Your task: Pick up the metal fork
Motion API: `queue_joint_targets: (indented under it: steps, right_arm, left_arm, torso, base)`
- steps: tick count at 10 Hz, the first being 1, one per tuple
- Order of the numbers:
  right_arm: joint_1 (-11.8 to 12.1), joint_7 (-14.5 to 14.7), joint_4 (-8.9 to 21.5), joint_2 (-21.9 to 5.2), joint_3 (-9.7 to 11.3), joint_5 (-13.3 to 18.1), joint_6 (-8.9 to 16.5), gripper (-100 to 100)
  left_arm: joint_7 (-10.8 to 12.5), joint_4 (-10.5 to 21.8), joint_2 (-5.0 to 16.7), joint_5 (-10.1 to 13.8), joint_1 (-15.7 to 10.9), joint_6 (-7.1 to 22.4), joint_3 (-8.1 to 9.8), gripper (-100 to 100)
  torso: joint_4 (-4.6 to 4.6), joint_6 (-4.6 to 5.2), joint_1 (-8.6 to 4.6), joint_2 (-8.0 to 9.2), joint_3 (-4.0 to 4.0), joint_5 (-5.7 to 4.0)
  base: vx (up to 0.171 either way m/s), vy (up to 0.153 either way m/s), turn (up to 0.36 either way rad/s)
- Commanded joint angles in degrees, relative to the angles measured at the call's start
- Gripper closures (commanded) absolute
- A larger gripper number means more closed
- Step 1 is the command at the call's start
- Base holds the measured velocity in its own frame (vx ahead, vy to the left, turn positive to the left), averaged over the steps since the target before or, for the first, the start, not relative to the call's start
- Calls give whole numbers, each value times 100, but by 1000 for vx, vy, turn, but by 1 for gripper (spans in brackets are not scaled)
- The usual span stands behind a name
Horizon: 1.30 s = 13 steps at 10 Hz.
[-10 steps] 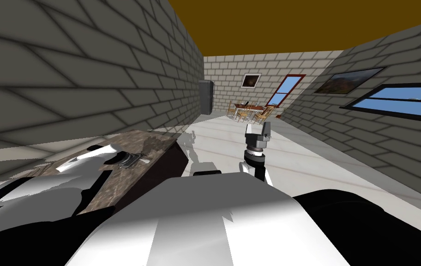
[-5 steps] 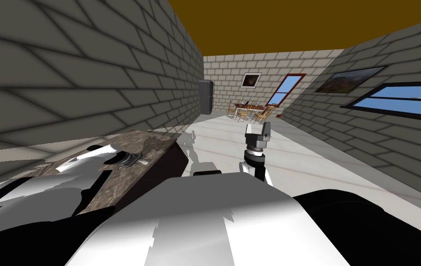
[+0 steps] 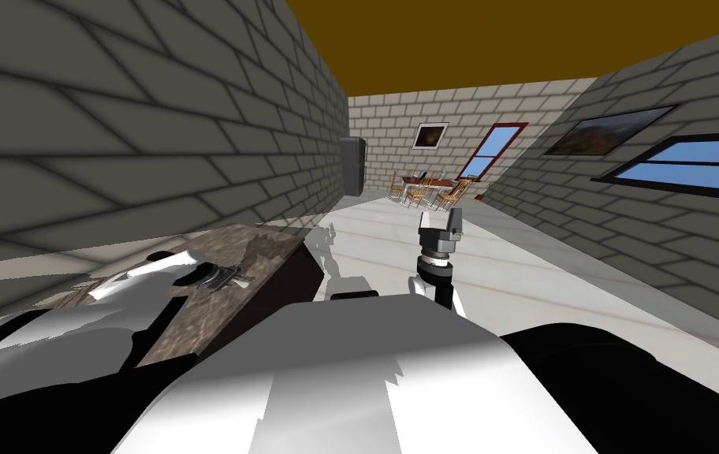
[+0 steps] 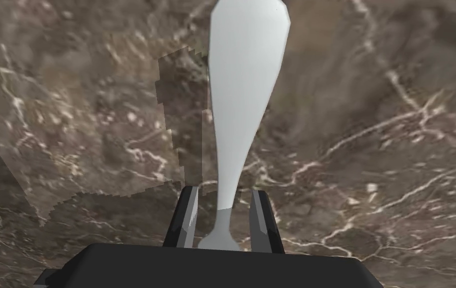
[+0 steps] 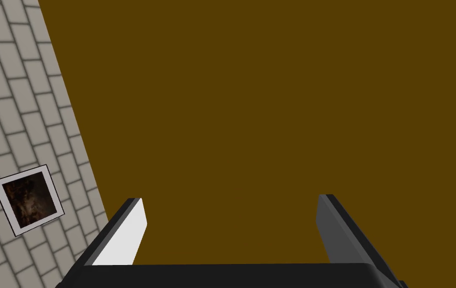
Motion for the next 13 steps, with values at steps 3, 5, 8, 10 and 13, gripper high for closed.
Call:
queue_joint_targets:
  steps: [3,5,8,10,13]
  right_arm:
    - [0,0,0,0,0,0,0,0]
    - [0,0,0,0,0,0,0,0]
    - [1,0,0,-1,-1,0,0,0]
    - [0,0,0,0,0,0,0,0]
    - [0,0,0,0,0,0,0,0]
  left_arm:
    - [241,-552,4,1,190,27,4,100]
    - [241,-767,4,1,190,27,4,100]
    - [771,-1197,28,-114,634,181,8,100]
    - [858,-1522,28,-114,634,181,8,100]
    - [1127,-1950,52,-228,913,334,13,100]
  torso:
    - [1,1,-1,3,2,3]
    - [5,7,-5,0,2,-1]
    - [0,-10,39,-5,-2,9]
    - [3,2,12,2,2,5]
    - [7,3,-12,6,7,-6]
  base:
    - [-5,-4,8]
    - [1,0,-6]
    - [41,73,44]
    - [-7,5,-6]
    - [8,18,20]
